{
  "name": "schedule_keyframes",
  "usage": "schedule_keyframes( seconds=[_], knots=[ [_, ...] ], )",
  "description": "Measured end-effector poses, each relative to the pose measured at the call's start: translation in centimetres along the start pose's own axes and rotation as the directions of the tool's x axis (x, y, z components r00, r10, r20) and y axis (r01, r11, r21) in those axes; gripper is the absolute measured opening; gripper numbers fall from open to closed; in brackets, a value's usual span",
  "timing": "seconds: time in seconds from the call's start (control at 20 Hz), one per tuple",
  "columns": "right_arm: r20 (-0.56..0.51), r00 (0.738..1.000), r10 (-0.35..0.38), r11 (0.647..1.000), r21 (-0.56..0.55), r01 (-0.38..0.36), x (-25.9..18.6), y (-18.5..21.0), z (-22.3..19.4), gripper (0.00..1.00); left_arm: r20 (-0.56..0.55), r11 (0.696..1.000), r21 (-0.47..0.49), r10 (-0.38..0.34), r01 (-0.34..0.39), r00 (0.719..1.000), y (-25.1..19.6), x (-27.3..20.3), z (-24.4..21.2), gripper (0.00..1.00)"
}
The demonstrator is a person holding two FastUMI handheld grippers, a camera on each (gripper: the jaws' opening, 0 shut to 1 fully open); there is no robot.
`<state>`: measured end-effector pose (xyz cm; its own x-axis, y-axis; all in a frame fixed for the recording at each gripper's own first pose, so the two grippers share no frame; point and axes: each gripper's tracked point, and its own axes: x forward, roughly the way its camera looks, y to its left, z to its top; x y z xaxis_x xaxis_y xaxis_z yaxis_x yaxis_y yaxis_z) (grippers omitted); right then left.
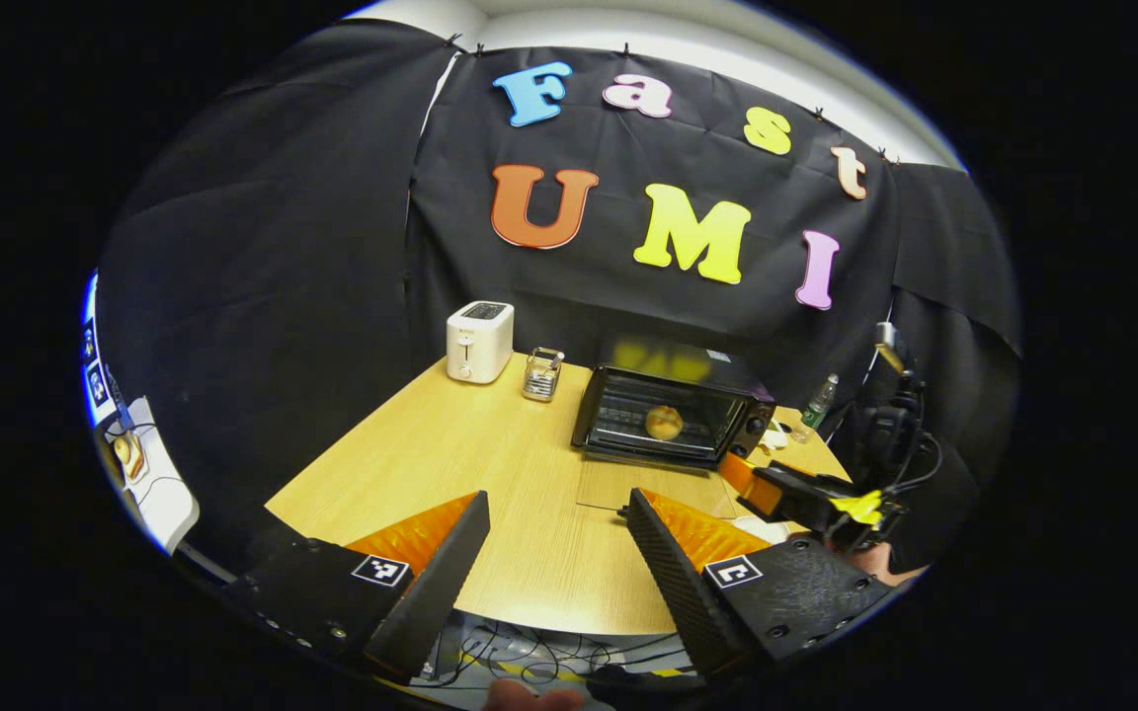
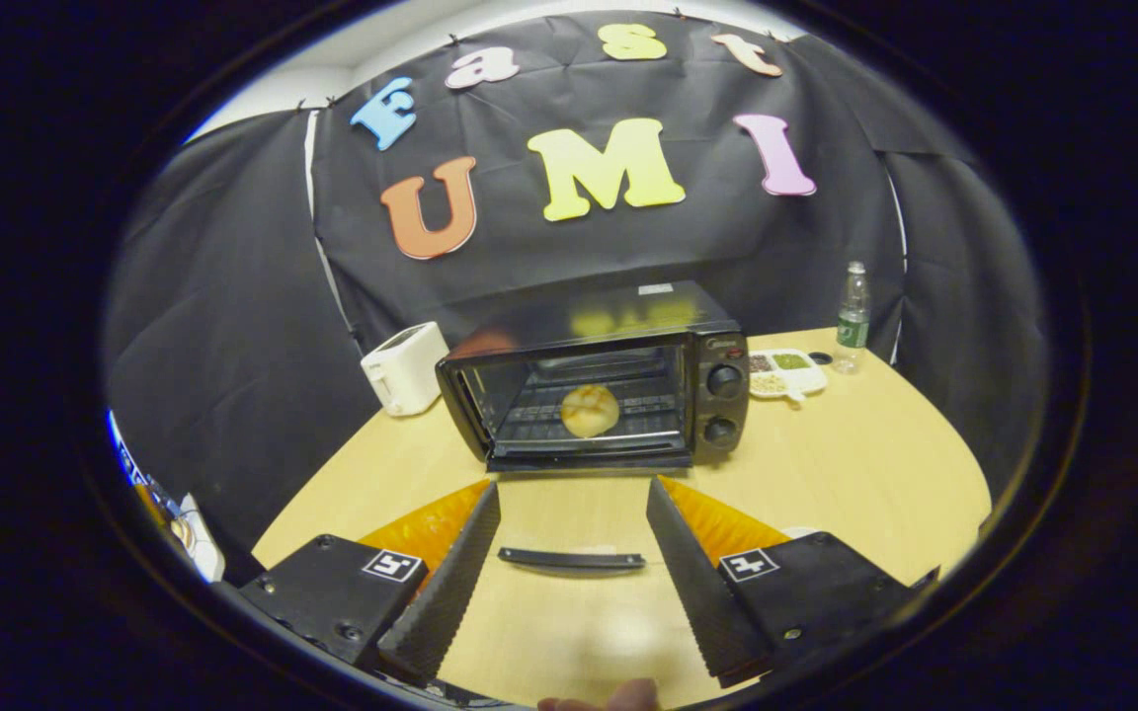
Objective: Open the electric oven with the left hand, put the food in, and close the electric oven.
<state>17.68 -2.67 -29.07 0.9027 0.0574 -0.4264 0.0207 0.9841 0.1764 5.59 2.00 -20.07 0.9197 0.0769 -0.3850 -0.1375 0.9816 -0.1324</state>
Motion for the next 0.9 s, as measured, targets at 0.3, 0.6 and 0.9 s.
schedule_keyframes(
  seconds=[0.3,0.6,0.9],
  knots=[
    [-0.006,0.996,-0.090,0.994,-0.066,0.090,-7.3,-4.6,-0.8,0.94,-0.101,0.996,-0.012,-0.092,0.091,0.991,-3.1,4.3,-4.9,0.95],
    [0.026,0.985,-0.170,0.975,-0.137,0.172,-11.8,-9.1,0.4,0.94,-0.249,0.980,0.049,-0.174,0.192,0.953,-7.0,8.1,-11.6,0.95],
    [-0.005,0.958,-0.288,0.954,-0.091,0.287,-14.7,-13.5,0.2,0.95,-0.328,0.979,0.037,-0.179,0.202,0.928,-10.4,13.5,-16.3,0.95]
  ],
)
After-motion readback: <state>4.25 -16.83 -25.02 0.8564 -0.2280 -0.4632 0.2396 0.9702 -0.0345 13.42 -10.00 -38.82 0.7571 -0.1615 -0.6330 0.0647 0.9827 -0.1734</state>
